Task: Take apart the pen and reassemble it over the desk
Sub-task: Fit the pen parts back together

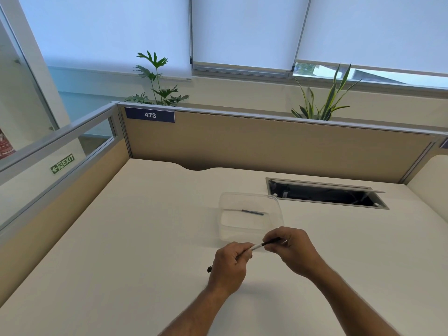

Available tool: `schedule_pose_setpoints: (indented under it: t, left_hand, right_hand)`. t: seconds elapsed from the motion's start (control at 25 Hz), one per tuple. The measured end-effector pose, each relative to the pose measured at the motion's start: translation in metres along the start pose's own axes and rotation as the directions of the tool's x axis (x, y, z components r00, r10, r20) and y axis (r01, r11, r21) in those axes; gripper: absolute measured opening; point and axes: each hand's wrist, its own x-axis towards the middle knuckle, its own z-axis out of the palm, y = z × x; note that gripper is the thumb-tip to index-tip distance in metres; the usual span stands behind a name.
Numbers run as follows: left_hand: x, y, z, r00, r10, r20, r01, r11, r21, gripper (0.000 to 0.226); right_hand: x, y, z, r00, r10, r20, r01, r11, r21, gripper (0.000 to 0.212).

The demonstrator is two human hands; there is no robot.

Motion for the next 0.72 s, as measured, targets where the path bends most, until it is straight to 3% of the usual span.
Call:
schedule_pose_setpoints:
  t: [0.72]
  left_hand:
    - [-0.0006, 0.0, -0.0005, 1.0, 0.014, 0.019, -0.015, 1.0, 0.014, 0.023]
  right_hand:
    - [0.0011, 0.0003, 0.0003, 0.998, -0.021, 0.052, 0.027, 0.994, -0.103, 0.013]
